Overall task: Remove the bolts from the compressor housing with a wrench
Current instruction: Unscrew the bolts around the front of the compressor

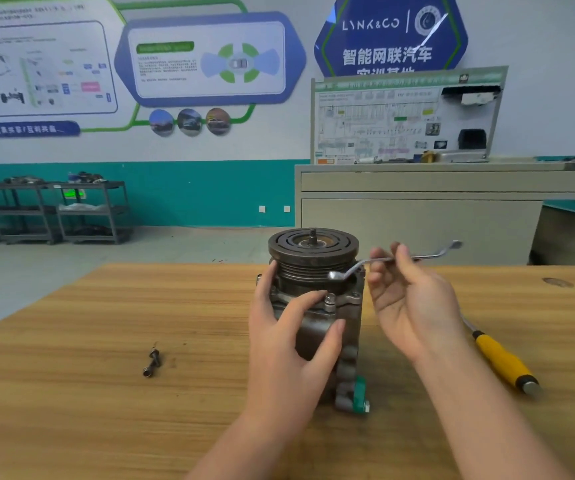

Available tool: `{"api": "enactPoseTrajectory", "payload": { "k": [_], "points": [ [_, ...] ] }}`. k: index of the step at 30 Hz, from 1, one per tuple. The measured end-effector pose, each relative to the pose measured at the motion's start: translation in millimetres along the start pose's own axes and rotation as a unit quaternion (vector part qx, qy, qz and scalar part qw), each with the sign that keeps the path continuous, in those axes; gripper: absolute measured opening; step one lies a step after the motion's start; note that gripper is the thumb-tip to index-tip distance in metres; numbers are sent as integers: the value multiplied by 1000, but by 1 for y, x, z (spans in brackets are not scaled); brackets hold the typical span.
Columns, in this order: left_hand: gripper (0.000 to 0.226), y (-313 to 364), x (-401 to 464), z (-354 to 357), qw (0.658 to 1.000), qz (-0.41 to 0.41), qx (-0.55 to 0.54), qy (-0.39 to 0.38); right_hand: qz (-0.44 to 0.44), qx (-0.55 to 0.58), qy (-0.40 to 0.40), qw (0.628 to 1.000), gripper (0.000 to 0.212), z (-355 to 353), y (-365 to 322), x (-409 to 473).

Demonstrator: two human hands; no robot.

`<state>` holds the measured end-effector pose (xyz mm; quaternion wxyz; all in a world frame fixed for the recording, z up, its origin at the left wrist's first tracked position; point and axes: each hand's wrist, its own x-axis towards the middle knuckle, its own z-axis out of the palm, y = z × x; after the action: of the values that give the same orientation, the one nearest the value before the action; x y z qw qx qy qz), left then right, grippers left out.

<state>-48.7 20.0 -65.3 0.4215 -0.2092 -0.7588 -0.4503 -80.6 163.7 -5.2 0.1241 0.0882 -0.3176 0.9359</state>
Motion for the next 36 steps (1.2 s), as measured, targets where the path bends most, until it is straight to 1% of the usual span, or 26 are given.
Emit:
{"api": "enactPoseTrajectory", "payload": {
  "k": [1,2,3,5,6,9,11,14,16,17,18,19,20,21,22,24,25,26,27,28,29,30,31,32,34,36],
  "points": [
    [37,0,0,0,1000,1,0,-1,-45,0,-13,999,17,1,-1,-4],
    [36,1,0,-1,1000,-1,-1,-1,-116,-35,-21,992,17,1,-1,-10],
    [35,1,-1,-2,1000,-4,-1,-3,-200,-97,-26,975,16,2,-1,-16],
    [35,2,-1,-2,1000,-9,2,-5,-340,-213,-41,915,13,3,3,-24],
    [35,3,0,-3,1000,-9,2,-4,-377,-247,-53,891,12,5,5,-28],
    [31,4,2,-4,1000,-10,-1,-2,-418,-290,-95,856,6,9,11,-40],
    [30,3,1,-5,1000,-9,-3,-1,-456,-333,-120,816,5,8,13,-44],
    [28,1,1,-5,1000,-18,-6,-6,-508,-364,-163,763,7,3,17,-47],
    [28,-2,2,-6,999,-30,-5,-30,-528,-401,-212,718,8,2,21,-51],
    [30,-4,3,-6,998,-36,-2,-48,-537,-421,-239,691,18,2,24,-53],
    [34,-5,4,-6,997,-41,5,-62,-546,-434,-271,663,22,2,28,-53],
    [39,-6,4,-5,997,-40,15,-71,-554,-440,-288,645,20,3,30,-53],
    [42,-6,4,-5,997,-37,18,-66,-560,-438,-283,644,13,3,32,-53],
    [41,-3,3,-5,998,-35,6,-49,-556,-430,-259,662,5,3,33,-53],
    [37,0,2,-5,999,-34,-9,-32,-544,-405,-216,702,9,4,33,-52],
    [35,2,1,-6,999,-26,-9,-21,-468,-309,-99,822,20,6,30,-46],
    [35,3,0,-5,999,-24,-5,-23,-389,-240,-40,889,21,8,26,-41],
    [33,2,0,-5,999,-23,-4,-24,-283,-165,-1,945,23,9,20,-35],
    [32,2,0,-5,999,-23,-6,-25,-178,-99,13,979,25,8,14,-29],
    [33,2,0,-5,999,-25,-6,-25,-99,-52,16,994,26,7,9,-24],
    [35,1,0,-5,999,-27,-7,-24,-62,-28,13,998,26,6,7,-21],
    [36,1,0,-4,999,-27,-8,-23,-66,-22,2,998,26,5,6,-21],
    [36,0,-1,-5,999,-25,-8,-24,-102,-32,-12,994,26,5,7,-24],
    [33,-1,-1,-4,999,-22,-8,-23,-160,-63,-24,985,26,5,8,-27],
    [30,-3,-1,-5,1000,-16,-3,-22,-288,-150,-53,944,25,7,11,-32],
    [34,-4,0,-5,1000,-14,4,-23,-373,-223,-85,897,17,9,13,-36]
  ]
}}
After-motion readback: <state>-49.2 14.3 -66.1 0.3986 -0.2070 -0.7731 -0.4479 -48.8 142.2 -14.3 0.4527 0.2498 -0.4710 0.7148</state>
